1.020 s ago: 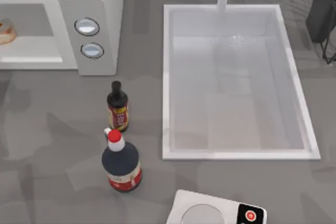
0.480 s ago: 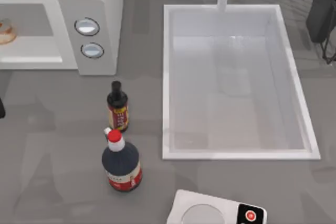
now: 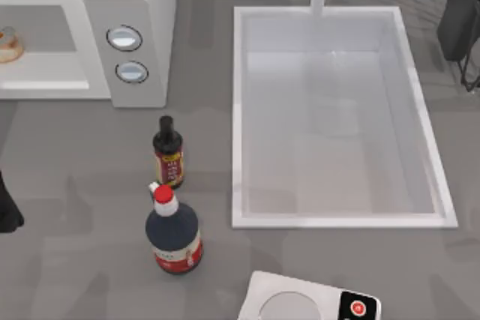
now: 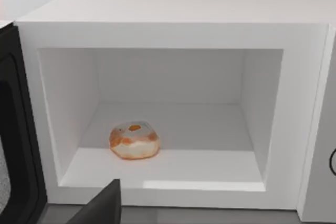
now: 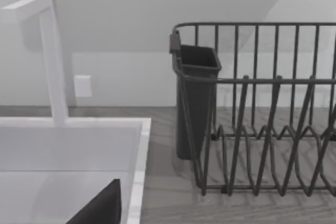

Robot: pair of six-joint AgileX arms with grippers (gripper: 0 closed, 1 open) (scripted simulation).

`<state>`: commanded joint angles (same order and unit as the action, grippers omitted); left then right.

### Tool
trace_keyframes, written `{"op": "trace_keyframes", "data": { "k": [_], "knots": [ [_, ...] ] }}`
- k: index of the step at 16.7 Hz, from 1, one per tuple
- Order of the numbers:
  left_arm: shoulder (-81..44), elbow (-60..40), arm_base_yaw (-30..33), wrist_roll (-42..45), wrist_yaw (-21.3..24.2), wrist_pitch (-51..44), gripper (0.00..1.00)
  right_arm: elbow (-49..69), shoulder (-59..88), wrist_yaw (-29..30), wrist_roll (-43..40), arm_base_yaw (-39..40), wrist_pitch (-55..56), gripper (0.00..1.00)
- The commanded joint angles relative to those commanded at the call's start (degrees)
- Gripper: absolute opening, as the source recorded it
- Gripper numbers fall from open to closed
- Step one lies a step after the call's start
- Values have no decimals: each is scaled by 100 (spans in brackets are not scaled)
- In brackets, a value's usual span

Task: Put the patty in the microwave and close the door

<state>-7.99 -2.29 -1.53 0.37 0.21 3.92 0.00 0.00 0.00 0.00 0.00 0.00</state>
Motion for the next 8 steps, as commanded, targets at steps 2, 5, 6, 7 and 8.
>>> {"op": "trace_keyframes", "data": {
  "k": [2, 5, 6, 7, 8],
  "knots": [
    [499, 147, 94, -24, -14, -234, 100, 0, 0, 0, 0, 0, 0, 100],
    [798, 229, 153, -37, -20, -391, 100, 0, 0, 0, 0, 0, 0, 100],
    [798, 229, 153, -37, -20, -391, 100, 0, 0, 0, 0, 0, 0, 100],
    [798, 229, 153, -37, -20, -391, 100, 0, 0, 0, 0, 0, 0, 100],
    [798, 229, 153, -37, -20, -391, 100, 0, 0, 0, 0, 0, 0, 100]
  ]
}}
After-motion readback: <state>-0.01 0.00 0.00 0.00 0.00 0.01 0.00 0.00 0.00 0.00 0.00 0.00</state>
